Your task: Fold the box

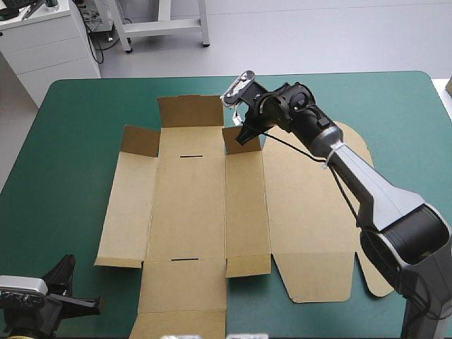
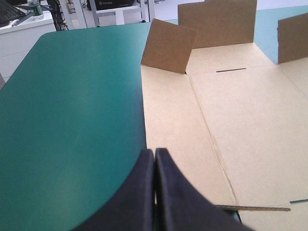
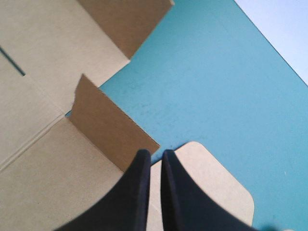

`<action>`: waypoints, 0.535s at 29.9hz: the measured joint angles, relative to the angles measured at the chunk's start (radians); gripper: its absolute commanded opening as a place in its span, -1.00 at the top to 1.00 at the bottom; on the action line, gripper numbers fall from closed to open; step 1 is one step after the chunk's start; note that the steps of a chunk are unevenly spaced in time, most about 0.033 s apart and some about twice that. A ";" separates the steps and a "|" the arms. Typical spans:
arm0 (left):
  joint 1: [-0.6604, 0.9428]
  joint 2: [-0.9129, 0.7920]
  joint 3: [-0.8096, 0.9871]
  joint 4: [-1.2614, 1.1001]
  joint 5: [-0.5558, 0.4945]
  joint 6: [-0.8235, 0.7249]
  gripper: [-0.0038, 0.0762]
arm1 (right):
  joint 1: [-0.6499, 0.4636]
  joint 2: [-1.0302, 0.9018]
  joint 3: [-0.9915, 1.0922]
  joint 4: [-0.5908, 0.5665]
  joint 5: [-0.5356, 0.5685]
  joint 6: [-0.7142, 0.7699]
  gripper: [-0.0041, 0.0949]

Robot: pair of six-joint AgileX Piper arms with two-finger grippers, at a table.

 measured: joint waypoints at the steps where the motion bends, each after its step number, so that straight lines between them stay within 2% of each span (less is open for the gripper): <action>1: 0.000 0.000 0.000 0.000 0.000 0.000 0.98 | 0.000 -0.007 0.000 -0.023 0.006 0.055 0.93; 4: 0.000 0.000 0.000 0.000 0.000 0.000 0.95 | 0.000 -0.034 0.000 -0.092 0.049 0.222 0.93; 7: 0.000 0.000 0.000 0.000 0.000 0.000 0.71 | -0.008 -0.054 -0.001 -0.145 0.132 0.321 0.93; 9: 0.000 0.000 0.000 0.000 0.000 0.000 0.43 | -0.026 -0.059 -0.008 -0.151 0.220 0.355 0.93; 13: 0.000 0.000 0.000 0.000 0.000 0.000 -0.39 | -0.089 -0.065 -0.009 -0.135 0.350 0.374 0.94; 15: 0.000 0.000 0.000 0.004 0.000 -0.013 -0.62 | -0.129 -0.078 -0.009 -0.096 0.369 0.375 0.93; 16: 0.000 0.000 0.000 0.010 0.000 -0.022 -0.67 | -0.144 -0.087 -0.009 -0.071 0.373 0.372 0.94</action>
